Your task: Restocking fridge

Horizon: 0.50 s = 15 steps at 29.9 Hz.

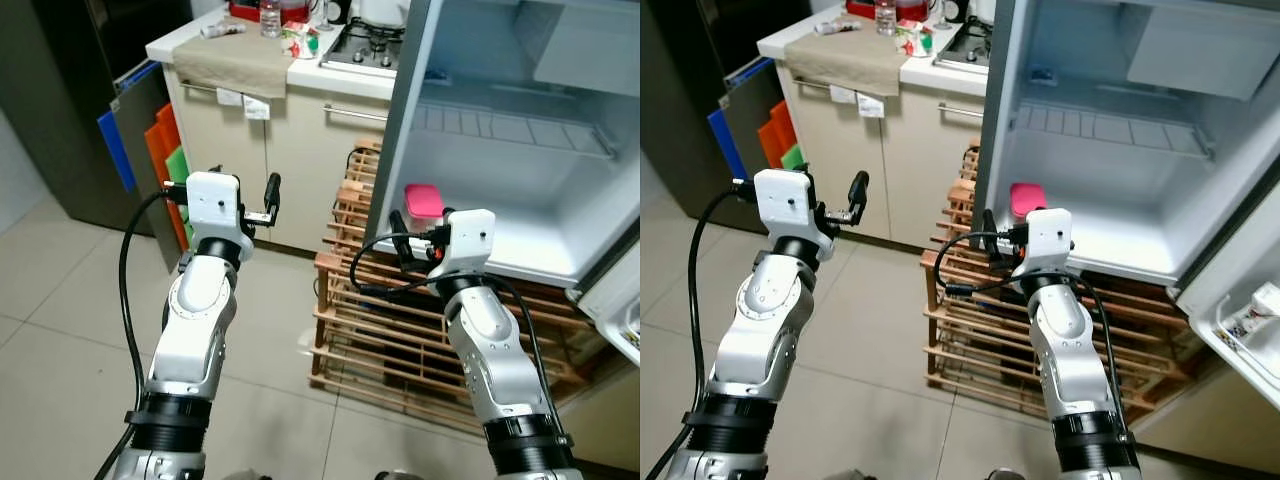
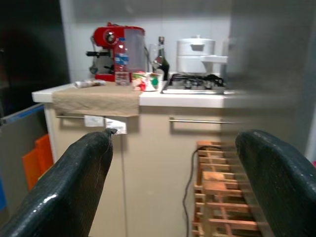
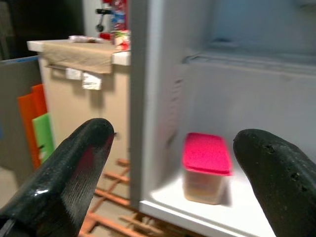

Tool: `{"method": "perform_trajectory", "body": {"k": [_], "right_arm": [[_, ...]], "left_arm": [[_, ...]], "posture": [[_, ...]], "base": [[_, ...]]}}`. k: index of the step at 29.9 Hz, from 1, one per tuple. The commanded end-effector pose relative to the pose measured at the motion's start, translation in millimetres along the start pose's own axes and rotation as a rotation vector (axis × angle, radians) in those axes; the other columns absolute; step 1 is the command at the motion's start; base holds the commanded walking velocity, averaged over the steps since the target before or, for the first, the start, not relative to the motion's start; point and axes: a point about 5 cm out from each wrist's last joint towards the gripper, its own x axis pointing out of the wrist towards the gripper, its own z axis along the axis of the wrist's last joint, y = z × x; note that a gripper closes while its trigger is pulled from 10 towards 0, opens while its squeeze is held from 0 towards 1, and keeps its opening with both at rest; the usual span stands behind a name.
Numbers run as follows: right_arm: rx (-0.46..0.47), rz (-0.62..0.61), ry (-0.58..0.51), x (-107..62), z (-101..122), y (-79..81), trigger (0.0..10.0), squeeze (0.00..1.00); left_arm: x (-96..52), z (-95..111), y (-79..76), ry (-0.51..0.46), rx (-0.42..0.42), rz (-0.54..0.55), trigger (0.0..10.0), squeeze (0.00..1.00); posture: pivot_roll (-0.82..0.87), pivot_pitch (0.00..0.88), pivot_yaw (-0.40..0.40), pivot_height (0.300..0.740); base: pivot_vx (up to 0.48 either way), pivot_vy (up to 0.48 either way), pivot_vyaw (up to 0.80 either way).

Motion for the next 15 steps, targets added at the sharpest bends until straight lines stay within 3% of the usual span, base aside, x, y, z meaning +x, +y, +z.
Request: {"method": "perform_trajectory", "body": {"k": [1,6,7,8,9,15], "right_arm": [[0.000,-0.028,-0.024,1.4,4.2,-5.9,10.0,1.00],[-0.033,-0.106,0.014,1.8,-1.8,-14.3,10.0,1.00],[-0.026,-0.129,0.021,1.7,-3.3,-17.5,2.7,0.87],[-0.026,-0.129,0.021,1.7,-3.3,-17.5,2.7,0.87],[-0.011,-0.129,0.050,1.7,-8.0,-18.9,0.0,0.00],[0.062,-0.120,0.164,10.7,-27.7,-9.0,0.0,0.00]], "left_arm": [[5.2,1.1,-7.1,0.006,0.003,-0.031,10.0,0.00],[8.1,-0.2,-11.5,0.009,-0.003,-0.052,10.0,0.00],[8.8,-0.1,-11.9,0.008,-0.003,-0.054,10.0,0.00],[8.8,-0.1,-11.9,0.008,-0.003,-0.054,10.0,0.00],[10.1,-0.7,-12.1,0.010,-0.002,-0.057,10.0,0.00],[15.4,-8.1,-14.5,0.049,-0.002,-0.064,10.0,0.00]], "posture": [[-0.08,0.000,-0.003,0.740],[-0.09,0.000,0.001,0.740],[-0.09,0.000,0.002,0.740],[-0.09,0.000,0.002,0.740],[-0.09,0.000,0.002,0.740],[-0.10,0.000,0.006,0.740]], "base": [[0.000,0.000,0.00],[0.000,0.000,0.00],[0.000,0.000,0.00],[0.000,0.000,0.00],[0.000,0.000,0.00],[0.000,0.000,0.00]]}}
